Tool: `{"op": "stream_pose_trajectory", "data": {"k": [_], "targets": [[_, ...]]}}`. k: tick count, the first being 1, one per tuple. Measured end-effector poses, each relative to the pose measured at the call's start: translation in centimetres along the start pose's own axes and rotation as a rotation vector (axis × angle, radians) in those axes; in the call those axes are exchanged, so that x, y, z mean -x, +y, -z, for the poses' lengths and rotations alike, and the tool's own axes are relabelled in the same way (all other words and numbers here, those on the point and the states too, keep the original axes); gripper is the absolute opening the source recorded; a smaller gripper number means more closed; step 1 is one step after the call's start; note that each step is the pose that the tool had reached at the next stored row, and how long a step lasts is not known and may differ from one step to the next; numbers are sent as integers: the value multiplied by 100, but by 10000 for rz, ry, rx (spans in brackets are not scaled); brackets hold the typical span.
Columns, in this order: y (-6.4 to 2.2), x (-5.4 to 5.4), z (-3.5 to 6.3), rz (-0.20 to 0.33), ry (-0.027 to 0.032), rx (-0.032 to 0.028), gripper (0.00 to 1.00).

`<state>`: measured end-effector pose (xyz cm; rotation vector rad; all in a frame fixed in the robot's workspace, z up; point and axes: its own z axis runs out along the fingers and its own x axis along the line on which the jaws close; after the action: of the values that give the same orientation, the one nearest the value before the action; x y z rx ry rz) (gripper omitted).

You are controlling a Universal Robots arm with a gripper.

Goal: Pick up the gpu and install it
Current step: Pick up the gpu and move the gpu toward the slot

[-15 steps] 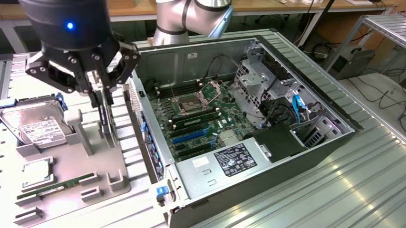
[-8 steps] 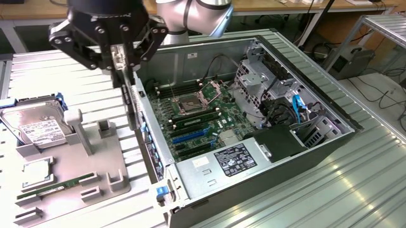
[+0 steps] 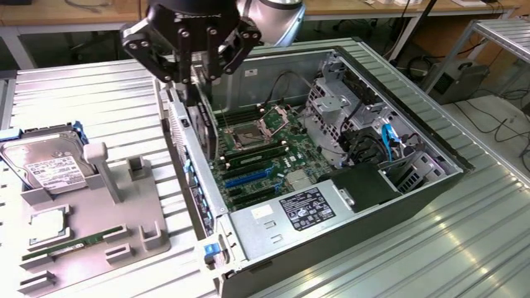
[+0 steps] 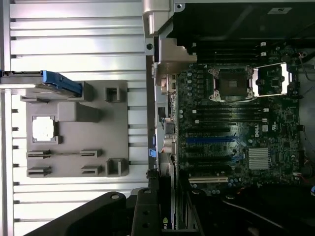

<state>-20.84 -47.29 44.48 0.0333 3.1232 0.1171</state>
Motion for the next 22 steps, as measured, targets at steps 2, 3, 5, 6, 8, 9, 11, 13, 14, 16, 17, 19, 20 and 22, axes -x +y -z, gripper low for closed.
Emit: {"op": "stream_pose_trajectory", "data": {"k": [2, 3, 5, 6, 8, 9, 11, 13, 14, 16, 17, 19, 20, 22], "targets": [[2, 98, -2, 0, 39, -1, 26], [3, 144, -3, -1, 57, -1, 26], [5, 242, -8, -3, 91, -3, 26], [5, 287, -13, -4, 103, -2, 26], [7, 377, -27, -6, 123, -3, 26], [10, 427, -39, -6, 133, -4, 26], [18, 516, -76, -7, 147, -5, 26], [30, 608, -115, -8, 159, -7, 26], [37, 651, -134, -8, 162, -8, 26], [57, 763, -182, -9, 171, -12, 26], [70, 825, -210, -9, 175, -13, 26], [93, 930, -255, -10, 181, -16, 26], [105, 977, -276, -10, 183, -17, 26], [125, 1082, -322, -10, 189, -17, 26]]}}
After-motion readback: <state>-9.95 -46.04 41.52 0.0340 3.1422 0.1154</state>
